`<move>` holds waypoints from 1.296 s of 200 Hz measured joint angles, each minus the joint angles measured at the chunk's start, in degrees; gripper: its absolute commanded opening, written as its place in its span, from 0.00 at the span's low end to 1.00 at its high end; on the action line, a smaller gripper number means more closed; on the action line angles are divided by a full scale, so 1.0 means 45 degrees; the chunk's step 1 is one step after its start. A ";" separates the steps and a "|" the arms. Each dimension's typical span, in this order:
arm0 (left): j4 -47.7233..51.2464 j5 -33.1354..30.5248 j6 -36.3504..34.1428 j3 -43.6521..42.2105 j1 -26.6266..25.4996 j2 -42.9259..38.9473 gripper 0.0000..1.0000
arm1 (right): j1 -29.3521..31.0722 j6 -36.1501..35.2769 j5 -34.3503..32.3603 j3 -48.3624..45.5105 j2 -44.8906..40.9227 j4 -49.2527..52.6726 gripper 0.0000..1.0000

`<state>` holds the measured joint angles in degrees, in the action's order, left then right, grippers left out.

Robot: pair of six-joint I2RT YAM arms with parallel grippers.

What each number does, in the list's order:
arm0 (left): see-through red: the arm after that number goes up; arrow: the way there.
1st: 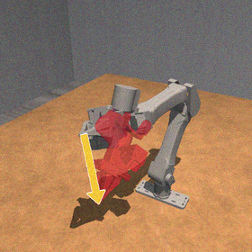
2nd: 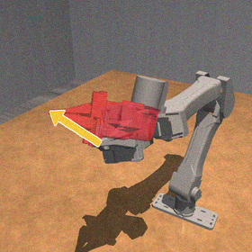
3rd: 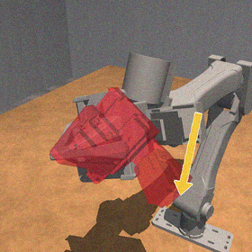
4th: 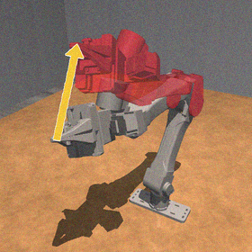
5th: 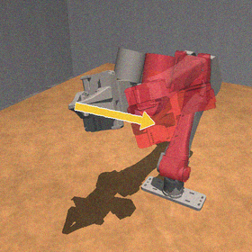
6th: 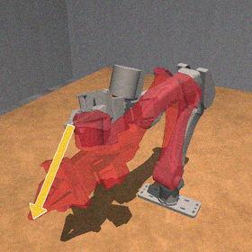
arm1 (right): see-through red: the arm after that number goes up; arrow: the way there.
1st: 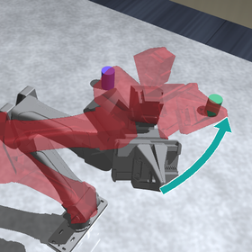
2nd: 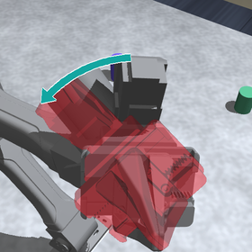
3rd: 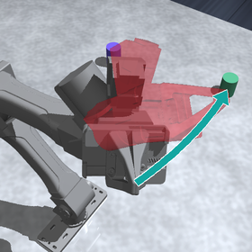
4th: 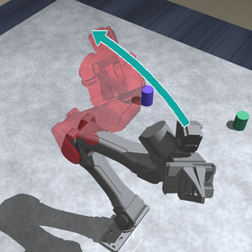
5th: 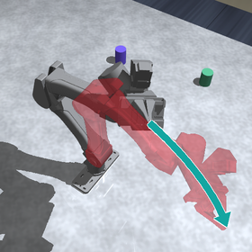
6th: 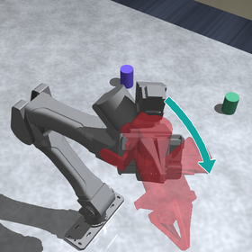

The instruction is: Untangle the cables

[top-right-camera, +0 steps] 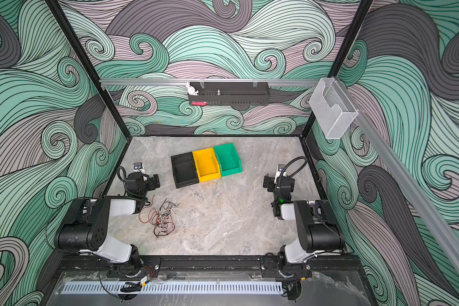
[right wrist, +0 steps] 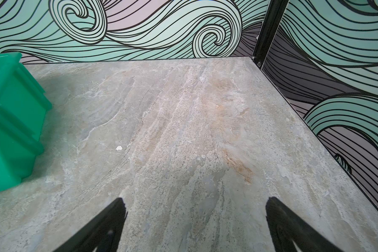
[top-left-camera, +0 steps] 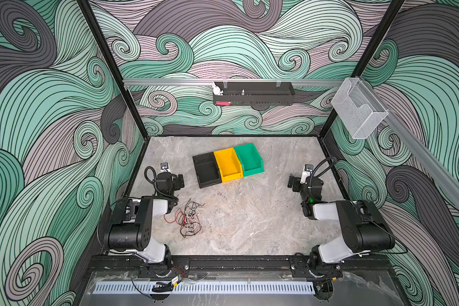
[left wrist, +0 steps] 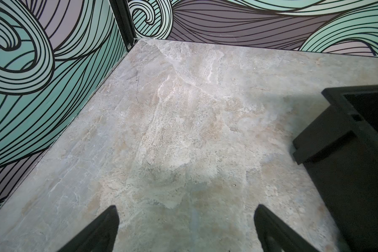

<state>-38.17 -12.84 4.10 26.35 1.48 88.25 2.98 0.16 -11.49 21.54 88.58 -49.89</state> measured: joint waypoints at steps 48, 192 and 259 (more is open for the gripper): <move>0.0000 0.0000 0.0000 0.0000 0.0000 0.0000 0.98 | 0.0000 0.0000 0.0000 0.0000 0.0000 0.0000 0.99; 1.1502 0.0597 0.3235 0.6217 -0.0102 -0.4391 0.98 | 0.0078 0.2531 0.2448 0.4677 -0.4031 0.9190 0.99; 1.6160 0.1321 0.5508 0.4624 -0.2812 -0.6747 0.97 | 0.1039 0.4575 0.4371 0.4847 -0.5702 1.2478 1.00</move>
<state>34.54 -6.90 28.88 47.16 -11.18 57.89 7.66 20.75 8.19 43.35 62.92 6.26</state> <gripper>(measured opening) 0.975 0.994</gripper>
